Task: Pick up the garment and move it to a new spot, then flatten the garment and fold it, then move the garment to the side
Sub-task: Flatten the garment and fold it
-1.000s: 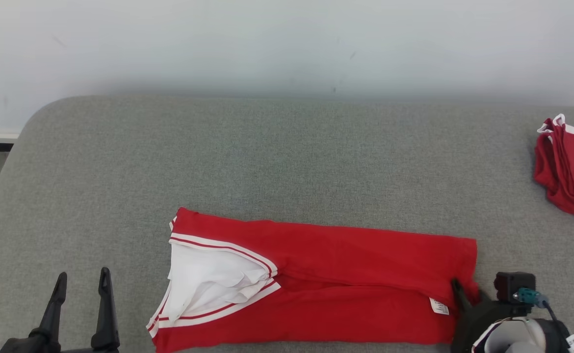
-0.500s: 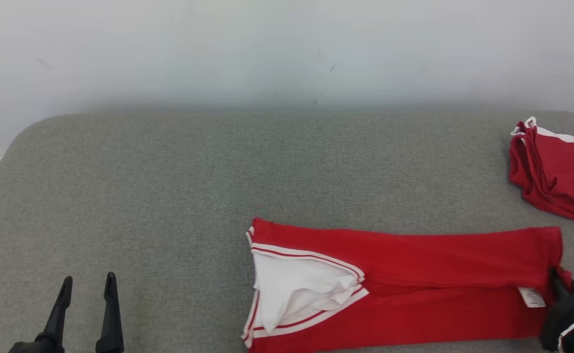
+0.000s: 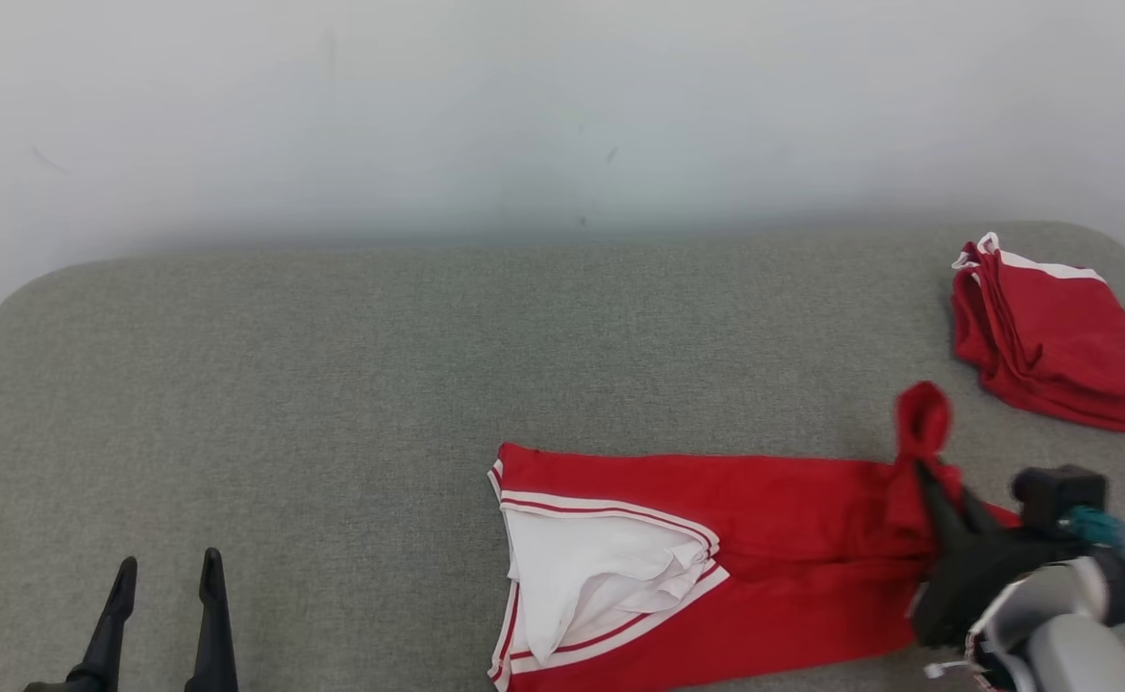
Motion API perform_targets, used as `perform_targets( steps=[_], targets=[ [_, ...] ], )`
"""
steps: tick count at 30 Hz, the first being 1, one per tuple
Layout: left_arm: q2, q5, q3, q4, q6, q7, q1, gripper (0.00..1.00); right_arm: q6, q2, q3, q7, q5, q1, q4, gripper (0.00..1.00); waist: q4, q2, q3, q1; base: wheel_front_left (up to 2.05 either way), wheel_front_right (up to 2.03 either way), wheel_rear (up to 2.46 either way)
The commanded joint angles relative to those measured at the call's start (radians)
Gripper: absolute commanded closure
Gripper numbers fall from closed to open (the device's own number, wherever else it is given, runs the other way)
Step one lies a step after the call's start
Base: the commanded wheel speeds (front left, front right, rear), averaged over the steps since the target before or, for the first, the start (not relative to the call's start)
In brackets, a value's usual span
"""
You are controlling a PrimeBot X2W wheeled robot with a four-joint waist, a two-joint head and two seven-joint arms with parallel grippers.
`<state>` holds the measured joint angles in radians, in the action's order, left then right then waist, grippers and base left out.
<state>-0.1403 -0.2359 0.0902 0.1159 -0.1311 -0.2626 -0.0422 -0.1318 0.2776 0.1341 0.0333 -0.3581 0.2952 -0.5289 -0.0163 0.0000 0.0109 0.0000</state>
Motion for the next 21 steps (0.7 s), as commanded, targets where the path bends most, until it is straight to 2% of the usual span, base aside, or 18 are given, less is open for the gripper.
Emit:
perform_targets(
  steps=[1,6,10,14,21],
  targets=[
    [0.0,0.006,-0.001,0.004,0.001,-0.003,-0.001,0.0,0.003,-0.011,0.009,-0.007,-0.006,-0.013,0.017,1.0,0.004,0.0,-0.001,0.0,0.0,0.0,0.0],
    [-0.01,-0.001,-0.011,0.011,0.001,-0.003,0.015,0.0,0.003,-0.099,0.082,-0.062,-0.017,-0.035,0.136,1.0,0.028,0.0,0.005,0.0,0.0,0.0,0.0],
    [-0.012,-0.003,-0.021,0.015,0.001,-0.003,0.026,0.0,0.003,-0.16,0.132,-0.086,-0.01,-0.027,0.175,1.0,0.051,0.0,0.013,0.0,0.0,0.0,0.0],
    [-0.013,-0.005,-0.041,0.025,0.001,-0.003,0.038,0.0,0.003,-0.201,0.177,-0.087,-0.006,-0.002,0.16,1.0,0.076,0.0,0.023,0.0,0.0,0.0,0.0],
    [-0.005,-0.01,-0.064,0.035,0.001,-0.003,0.06,0.0,0.003,-0.225,0.247,-0.057,-0.026,0.045,0.086,1.0,0.115,0.0,0.041,0.0,0.0,0.0,0.0]
  ],
)
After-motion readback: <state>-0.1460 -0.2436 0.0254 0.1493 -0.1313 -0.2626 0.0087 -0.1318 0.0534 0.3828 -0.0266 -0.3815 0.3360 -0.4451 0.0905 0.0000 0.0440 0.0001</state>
